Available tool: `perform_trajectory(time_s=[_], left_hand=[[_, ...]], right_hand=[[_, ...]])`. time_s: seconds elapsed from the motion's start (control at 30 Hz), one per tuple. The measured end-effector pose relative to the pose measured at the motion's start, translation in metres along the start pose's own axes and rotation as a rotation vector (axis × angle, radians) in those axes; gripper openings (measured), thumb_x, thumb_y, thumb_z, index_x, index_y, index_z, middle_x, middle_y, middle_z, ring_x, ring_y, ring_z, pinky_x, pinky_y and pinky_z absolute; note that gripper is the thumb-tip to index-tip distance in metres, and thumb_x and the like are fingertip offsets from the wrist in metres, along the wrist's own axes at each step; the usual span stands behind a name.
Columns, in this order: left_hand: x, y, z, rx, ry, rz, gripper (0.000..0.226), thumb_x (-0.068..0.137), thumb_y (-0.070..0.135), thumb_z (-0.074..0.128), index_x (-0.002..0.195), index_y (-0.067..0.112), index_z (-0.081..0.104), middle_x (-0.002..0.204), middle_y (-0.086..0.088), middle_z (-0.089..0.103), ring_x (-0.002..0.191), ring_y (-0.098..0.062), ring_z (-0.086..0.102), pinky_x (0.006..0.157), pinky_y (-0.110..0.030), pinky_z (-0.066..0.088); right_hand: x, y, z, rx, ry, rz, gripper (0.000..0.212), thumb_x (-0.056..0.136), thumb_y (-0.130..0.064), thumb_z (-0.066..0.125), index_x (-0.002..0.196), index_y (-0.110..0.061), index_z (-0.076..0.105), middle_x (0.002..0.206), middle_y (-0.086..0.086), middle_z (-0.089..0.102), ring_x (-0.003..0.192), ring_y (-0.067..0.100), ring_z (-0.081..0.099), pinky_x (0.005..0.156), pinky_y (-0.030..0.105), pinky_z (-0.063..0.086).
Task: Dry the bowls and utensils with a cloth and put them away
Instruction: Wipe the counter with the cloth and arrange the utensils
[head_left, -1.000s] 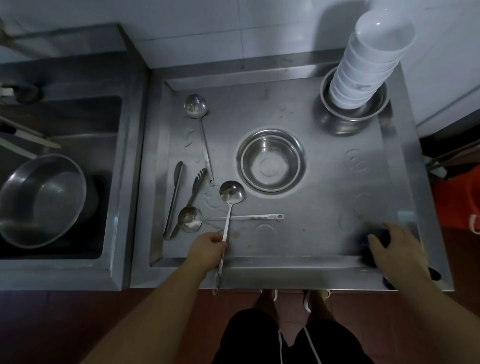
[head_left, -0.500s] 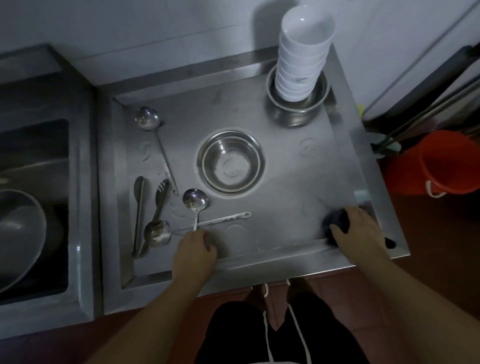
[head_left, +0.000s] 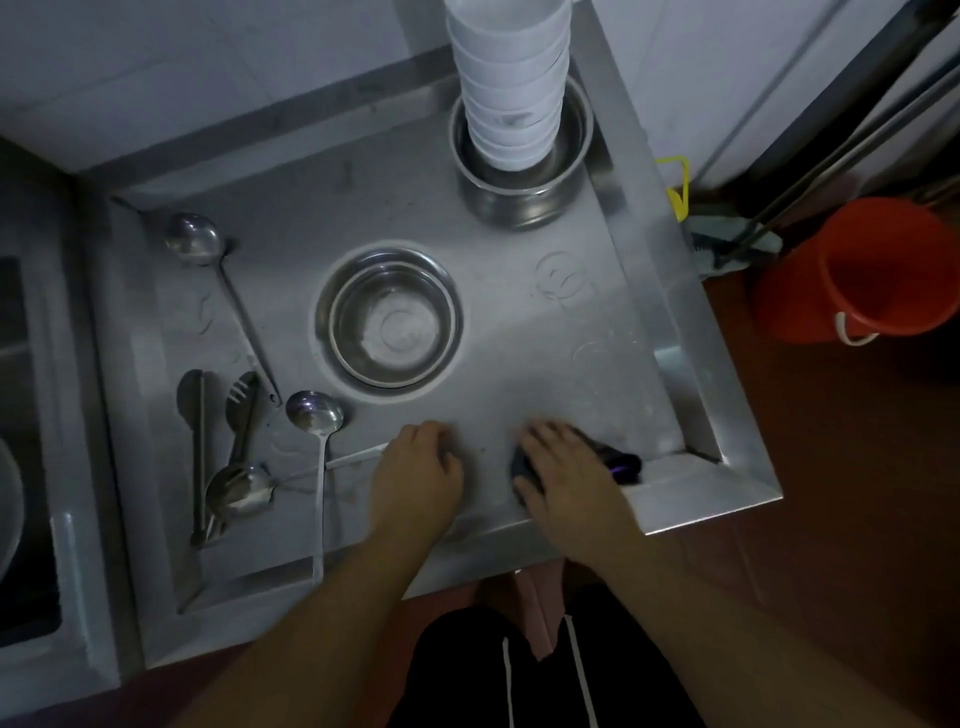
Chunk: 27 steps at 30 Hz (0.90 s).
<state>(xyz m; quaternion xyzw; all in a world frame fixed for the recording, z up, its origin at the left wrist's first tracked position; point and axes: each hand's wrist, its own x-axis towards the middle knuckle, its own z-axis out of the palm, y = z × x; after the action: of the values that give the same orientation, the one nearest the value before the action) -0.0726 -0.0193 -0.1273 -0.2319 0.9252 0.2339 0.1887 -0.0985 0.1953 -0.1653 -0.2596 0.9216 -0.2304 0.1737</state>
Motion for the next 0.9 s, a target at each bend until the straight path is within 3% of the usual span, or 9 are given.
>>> perform_trajectory(time_s=[0.1,0.2,0.27,0.37,0.43,0.5,0.6,0.77,0.9], left_hand=[[-0.001,0.003,0.002,-0.054,0.031,-0.031,0.035,0.094,0.018,0.061,0.128,0.015,0.066,0.123,-0.006,0.064,0.111,-0.028,0.063,0.093,-0.045,0.053],[0.002,0.005,-0.001,-0.095,0.046,-0.062,0.034,0.095,0.016,0.062,0.128,0.015,0.067,0.123,-0.006,0.065,0.11,-0.027,0.064,0.095,-0.046,0.053],[0.004,0.007,-0.002,-0.11,0.046,-0.068,0.033,0.095,0.016,0.061,0.128,0.016,0.067,0.123,-0.005,0.066,0.111,-0.027,0.064,0.095,-0.046,0.054],[0.007,0.011,-0.001,-0.154,0.067,-0.057,0.032,0.094,0.014,0.063,0.126,0.017,0.069,0.121,-0.003,0.067,0.111,-0.025,0.064,0.094,-0.044,0.054],[0.009,0.014,-0.001,-0.178,0.085,-0.041,0.031,0.094,0.013,0.064,0.124,0.017,0.069,0.118,-0.002,0.067,0.109,-0.024,0.064,0.093,-0.043,0.054],[0.013,0.017,-0.002,-0.212,0.112,-0.046,0.03,0.094,0.012,0.063,0.123,0.018,0.069,0.115,0.0,0.067,0.104,-0.023,0.064,0.091,-0.042,0.054],[0.021,0.015,-0.007,-0.246,0.147,-0.068,0.028,0.096,0.011,0.06,0.121,0.018,0.068,0.113,0.0,0.067,0.102,-0.024,0.065,0.09,-0.044,0.055],[0.029,-0.001,-0.022,-0.241,0.225,-0.059,0.026,0.099,0.009,0.057,0.121,0.016,0.068,0.115,0.0,0.068,0.106,-0.022,0.065,0.091,-0.038,0.052],[0.032,-0.009,-0.029,-0.201,0.229,-0.041,0.026,0.099,0.012,0.058,0.122,0.018,0.068,0.117,0.002,0.069,0.108,-0.017,0.064,0.092,-0.035,0.05]], right_hand=[[0.012,0.006,0.006,-0.091,-0.138,-0.275,0.056,0.105,-0.04,0.055,0.157,-0.02,0.049,0.165,0.002,0.044,0.152,0.031,0.041,0.123,0.052,0.035],[0.027,0.04,-0.013,-0.159,-0.151,-0.37,0.056,0.103,-0.034,0.064,0.155,-0.018,0.052,0.161,0.004,0.049,0.149,0.032,0.046,0.121,0.053,0.038],[0.042,0.07,-0.031,-0.214,-0.066,-0.294,0.054,0.101,-0.028,0.067,0.152,-0.014,0.055,0.157,0.014,0.053,0.144,0.041,0.05,0.117,0.054,0.042],[0.061,0.094,-0.054,-0.195,0.087,0.063,0.053,0.107,-0.03,0.055,0.158,-0.02,0.046,0.164,0.022,0.036,0.149,0.045,0.037,0.123,0.054,0.034],[0.065,0.082,-0.05,-0.098,0.183,0.258,0.056,0.107,-0.03,0.054,0.161,-0.021,0.041,0.167,0.024,0.029,0.152,0.045,0.031,0.124,0.056,0.033],[0.059,0.052,-0.035,-0.08,0.19,0.281,0.059,0.107,-0.027,0.053,0.162,-0.012,0.036,0.165,0.027,0.03,0.151,0.048,0.032,0.121,0.059,0.036],[0.033,0.006,0.004,-0.063,0.106,-0.041,0.067,0.095,-0.022,0.07,0.151,0.006,0.048,0.155,0.029,0.048,0.141,0.051,0.048,0.112,0.062,0.045],[0.025,-0.02,0.028,-0.047,-0.172,-0.459,0.066,0.09,-0.021,0.076,0.152,-0.021,0.055,0.161,0.0,0.05,0.15,0.033,0.044,0.121,0.055,0.038],[0.045,0.03,0.001,-0.208,-0.132,-0.506,0.064,0.089,-0.018,0.063,0.151,-0.02,0.051,0.156,0.005,0.053,0.142,0.034,0.05,0.117,0.05,0.042]])
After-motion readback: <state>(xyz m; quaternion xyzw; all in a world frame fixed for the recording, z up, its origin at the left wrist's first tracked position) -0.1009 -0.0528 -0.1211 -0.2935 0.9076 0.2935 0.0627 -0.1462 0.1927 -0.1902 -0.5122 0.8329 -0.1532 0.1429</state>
